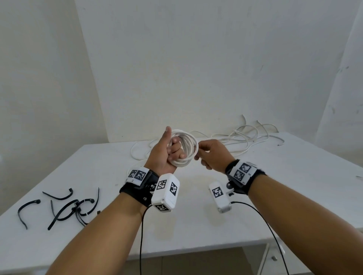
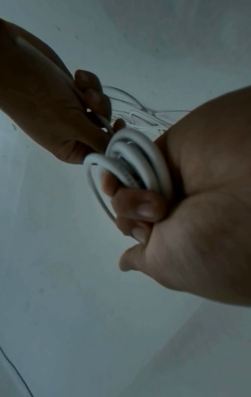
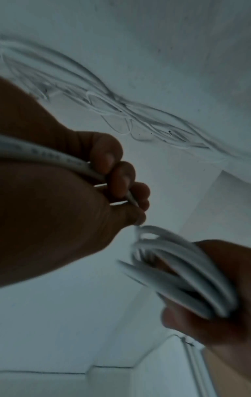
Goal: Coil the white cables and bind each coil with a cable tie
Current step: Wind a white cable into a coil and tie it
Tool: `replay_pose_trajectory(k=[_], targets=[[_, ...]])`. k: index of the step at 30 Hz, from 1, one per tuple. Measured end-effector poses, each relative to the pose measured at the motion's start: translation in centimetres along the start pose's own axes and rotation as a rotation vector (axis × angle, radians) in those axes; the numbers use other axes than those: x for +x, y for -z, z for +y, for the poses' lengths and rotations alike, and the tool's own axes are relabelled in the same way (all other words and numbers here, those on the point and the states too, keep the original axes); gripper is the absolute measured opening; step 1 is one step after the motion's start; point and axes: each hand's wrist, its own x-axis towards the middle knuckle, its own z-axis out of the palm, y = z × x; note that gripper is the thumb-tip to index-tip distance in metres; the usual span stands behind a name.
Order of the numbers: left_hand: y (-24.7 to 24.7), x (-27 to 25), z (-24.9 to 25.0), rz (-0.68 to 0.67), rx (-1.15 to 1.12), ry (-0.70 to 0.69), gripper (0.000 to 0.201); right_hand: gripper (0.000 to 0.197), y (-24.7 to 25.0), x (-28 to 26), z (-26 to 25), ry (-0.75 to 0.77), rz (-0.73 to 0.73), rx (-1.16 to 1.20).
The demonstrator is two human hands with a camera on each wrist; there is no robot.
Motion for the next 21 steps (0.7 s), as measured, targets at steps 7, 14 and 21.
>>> replay_pose_trajectory(k=[7, 14, 21], targets=[[-0.6, 1.0, -0.2, 0.046, 0.002, -0.115, 0.031, 0.033, -2.7, -0.3, -1.7, 0.082, -0.174, -0.539], [0.3, 2.1, -0.4, 0.191, 0.526, -0.374, 0.025, 0.032, -4.2, -1.2, -3.4, 0.215, -0.101, -0.683], [0.9, 1.7, -0.5, 0.229, 1.021, -0.455, 0.045, 0.017, -4.4, -1.9, -3.7, 0.447, 0.139, -0.587]])
